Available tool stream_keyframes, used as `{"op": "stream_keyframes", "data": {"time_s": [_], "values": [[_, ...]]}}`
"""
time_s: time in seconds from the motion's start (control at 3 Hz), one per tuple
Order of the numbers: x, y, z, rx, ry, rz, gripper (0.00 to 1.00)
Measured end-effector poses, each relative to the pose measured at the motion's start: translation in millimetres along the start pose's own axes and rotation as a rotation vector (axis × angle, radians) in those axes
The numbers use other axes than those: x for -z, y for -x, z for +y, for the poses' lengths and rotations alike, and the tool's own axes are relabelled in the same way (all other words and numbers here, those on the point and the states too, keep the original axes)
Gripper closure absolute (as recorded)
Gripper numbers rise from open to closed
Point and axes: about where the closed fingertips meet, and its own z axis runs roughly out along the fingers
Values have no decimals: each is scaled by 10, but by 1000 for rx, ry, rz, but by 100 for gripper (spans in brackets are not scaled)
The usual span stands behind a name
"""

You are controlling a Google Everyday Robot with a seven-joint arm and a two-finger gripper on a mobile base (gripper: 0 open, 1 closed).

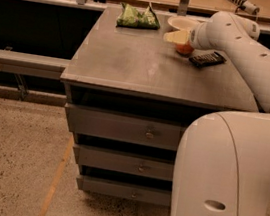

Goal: Move apple near rxbar chocolate

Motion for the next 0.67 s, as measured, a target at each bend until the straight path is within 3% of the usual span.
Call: {"op": "stream_keyframes", "data": {"time_s": [0.33,0.67], "values": [[379,320,-65,38,-73,-82,0],[1096,824,-156,95,-154,-243,0]]}}
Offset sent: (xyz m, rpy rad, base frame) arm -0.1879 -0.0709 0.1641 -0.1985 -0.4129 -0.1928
